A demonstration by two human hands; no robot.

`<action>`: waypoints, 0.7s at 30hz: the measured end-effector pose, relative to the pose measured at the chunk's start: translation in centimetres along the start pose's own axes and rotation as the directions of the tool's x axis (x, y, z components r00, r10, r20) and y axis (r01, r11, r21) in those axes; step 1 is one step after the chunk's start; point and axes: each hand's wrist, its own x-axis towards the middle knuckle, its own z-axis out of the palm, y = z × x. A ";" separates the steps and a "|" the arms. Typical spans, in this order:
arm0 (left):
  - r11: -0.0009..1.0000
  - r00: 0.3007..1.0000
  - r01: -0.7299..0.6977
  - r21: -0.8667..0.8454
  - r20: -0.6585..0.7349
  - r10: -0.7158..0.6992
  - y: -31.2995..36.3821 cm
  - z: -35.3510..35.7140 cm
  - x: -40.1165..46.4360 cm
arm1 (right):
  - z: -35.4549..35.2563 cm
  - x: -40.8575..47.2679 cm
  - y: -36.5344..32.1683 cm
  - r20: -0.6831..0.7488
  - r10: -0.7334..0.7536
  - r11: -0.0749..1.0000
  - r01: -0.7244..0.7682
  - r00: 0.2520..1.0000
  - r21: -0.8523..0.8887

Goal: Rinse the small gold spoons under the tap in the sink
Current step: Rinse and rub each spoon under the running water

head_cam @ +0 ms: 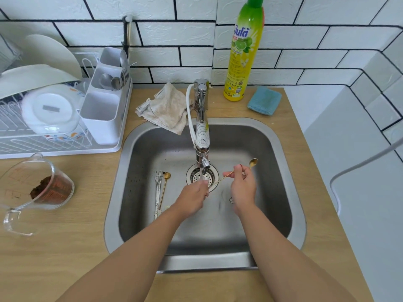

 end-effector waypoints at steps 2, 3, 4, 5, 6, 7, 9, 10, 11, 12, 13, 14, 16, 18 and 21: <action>0.985 0.996 -0.062 0.163 -0.054 0.072 1.5 0.8 0.2 | -0.3 0.0 -0.2 -0.028 -0.010 1.000 0.011 1.000 0.007; 0.979 0.994 -0.043 0.199 -0.088 0.061 2.2 0.8 0.4 | -0.4 -0.1 -0.3 -0.025 -0.009 1.000 0.009 1.000 0.019; 0.983 0.991 -0.012 0.185 -0.130 0.036 2.6 0.7 0.7 | -0.4 -0.1 -0.4 -0.009 0.000 0.999 0.000 1.000 0.036; 0.985 0.988 0.023 0.172 -0.156 0.004 2.8 0.4 0.9 | -0.4 -0.2 -0.5 0.012 0.015 0.998 -0.016 1.000 0.054; 0.980 0.985 0.021 0.197 -0.171 0.014 2.9 0.1 1.0 | -0.4 -0.2 -0.6 0.031 0.034 0.997 -0.036 0.999 0.071; 0.965 0.985 -0.020 0.262 -0.160 0.064 2.8 -0.3 1.0 | -0.4 -0.3 -0.6 0.045 0.058 0.994 -0.062 0.997 0.086; 0.918 0.990 -0.108 0.382 -0.046 0.135 2.9 -0.9 0.9 | -0.2 -0.5 -0.9 0.091 0.103 0.985 -0.114 0.991 0.127; 0.889 0.987 -0.156 0.431 0.024 0.161 3.0 -1.1 0.9 | 0.0 -0.7 -1.0 0.139 0.112 0.981 -0.132 0.984 0.143; 0.861 0.979 -0.203 0.467 0.088 0.183 3.2 -1.3 1.1 | 0.2 -1.1 -1.0 0.196 0.113 0.980 -0.142 0.974 0.138; 0.841 0.969 -0.248 0.481 0.138 0.206 3.4 -1.4 1.3 | 0.4 -1.4 -0.9 0.252 0.111 0.983 -0.143 0.961 0.113; 0.834 0.960 -0.277 0.477 0.165 0.224 3.5 -1.4 1.5 | 0.5 -1.7 -0.8 0.295 0.109 0.987 -0.140 0.949 0.085; 0.843 0.958 -0.284 0.456 0.166 0.234 3.5 -1.4 1.6 | 0.7 -1.9 -0.8 0.317 0.108 0.988 -0.136 0.942 0.069; 0.867 0.966 -0.255 0.427 0.140 0.216 2.6 -1.7 1.5 | 0.7 -1.7 -0.9 0.296 0.098 0.987 -0.131 0.950 0.096; 0.889 0.977 -0.205 0.410 0.138 0.162 0.9 -2.2 1.0 | 0.2 -1.1 -1.2 0.212 0.087 0.977 -0.125 0.973 0.172; 0.897 0.984 -0.164 0.410 0.138 0.117 -0.8 -2.9 0.0 | -0.1 -0.8 -1.5 0.144 0.098 0.973 -0.124 0.985 0.192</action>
